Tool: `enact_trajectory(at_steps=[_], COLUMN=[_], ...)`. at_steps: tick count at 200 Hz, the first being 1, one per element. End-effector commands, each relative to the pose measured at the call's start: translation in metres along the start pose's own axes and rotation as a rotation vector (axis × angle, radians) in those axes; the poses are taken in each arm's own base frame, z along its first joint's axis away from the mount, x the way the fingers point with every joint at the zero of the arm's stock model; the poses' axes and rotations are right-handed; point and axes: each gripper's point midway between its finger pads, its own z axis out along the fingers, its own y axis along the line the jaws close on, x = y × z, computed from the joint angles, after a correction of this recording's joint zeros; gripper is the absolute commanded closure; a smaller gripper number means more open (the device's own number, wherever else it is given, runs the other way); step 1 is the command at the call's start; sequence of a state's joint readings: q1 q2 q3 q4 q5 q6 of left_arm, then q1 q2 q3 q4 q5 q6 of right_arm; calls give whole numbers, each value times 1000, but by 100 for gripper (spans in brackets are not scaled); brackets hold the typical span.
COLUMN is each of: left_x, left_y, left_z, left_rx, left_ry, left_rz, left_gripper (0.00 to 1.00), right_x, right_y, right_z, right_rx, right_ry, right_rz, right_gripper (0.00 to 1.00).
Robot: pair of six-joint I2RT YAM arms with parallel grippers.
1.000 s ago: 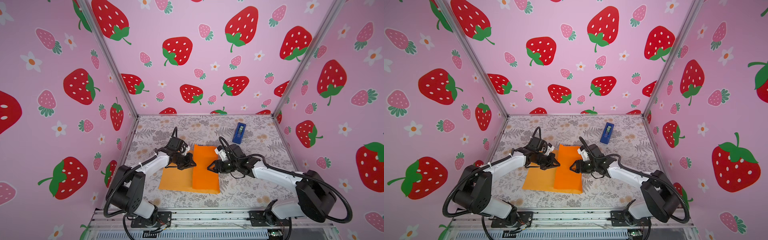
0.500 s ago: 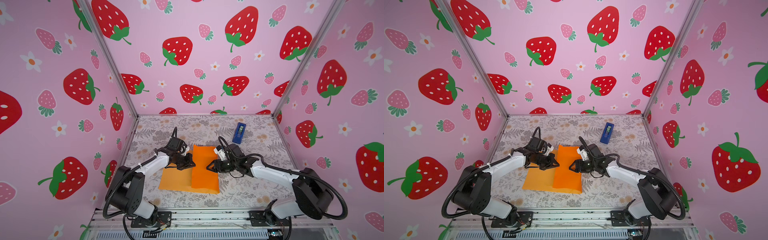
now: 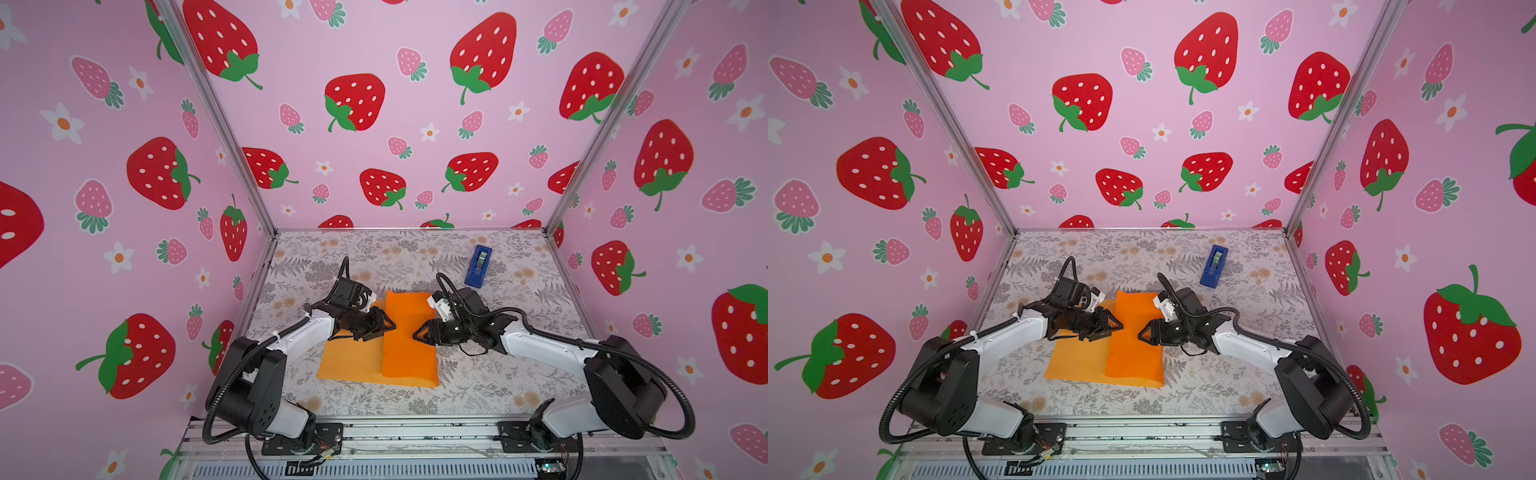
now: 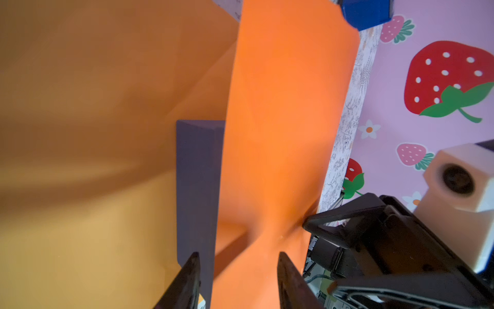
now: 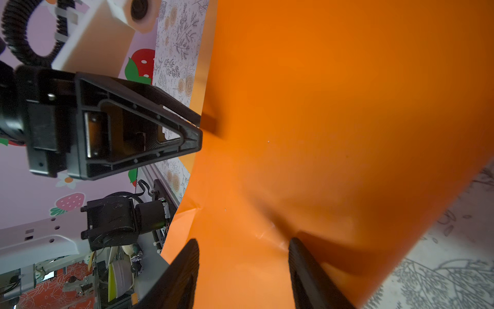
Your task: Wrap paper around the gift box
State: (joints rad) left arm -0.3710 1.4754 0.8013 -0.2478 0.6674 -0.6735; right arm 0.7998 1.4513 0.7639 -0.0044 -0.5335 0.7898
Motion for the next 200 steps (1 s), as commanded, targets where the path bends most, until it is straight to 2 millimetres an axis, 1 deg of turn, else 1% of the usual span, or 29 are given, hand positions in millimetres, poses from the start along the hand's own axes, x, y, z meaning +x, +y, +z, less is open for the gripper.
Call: enact_trajectory(at_steps=[1, 28, 53, 77, 97, 125, 144, 163, 183, 200], left_x=[0, 2, 3, 5, 8, 13, 14, 15, 17, 19], left_y=[-8, -4, -2, 4, 9, 12, 12, 10, 8, 5], left_z=[5, 8, 10, 13, 18, 24, 27, 32, 37, 42], left_rx=[75, 68, 71, 55, 53, 45, 50, 57, 61, 71], left_ry=[14, 23, 26, 24, 27, 27, 25, 23, 24, 32], left_rz=[-2, -8, -18, -39, -59, -77, -91, -100, -103, -103], left_gripper=[58, 73, 82, 86, 89, 92, 93, 93, 93, 93], right_x=[20, 18, 15, 9, 1, -18, -26, -29, -26, -24], right_y=[-26, -24, -22, -22, -20, -22, -33, -52, -66, -69], right_z=[7, 6, 3, -1, -9, -34, -51, -67, -76, -75], right_rx=[82, 81, 81, 89, 89, 110, 143, 188, 196, 176], right_ry=[64, 57, 42, 16, -20, -113, -170, -208, -218, -202], right_rz=[54, 56, 51, 45, 37, 32, 40, 72, 93, 86], right_gripper=[43, 44, 44, 44, 44, 41, 38, 35, 31, 27])
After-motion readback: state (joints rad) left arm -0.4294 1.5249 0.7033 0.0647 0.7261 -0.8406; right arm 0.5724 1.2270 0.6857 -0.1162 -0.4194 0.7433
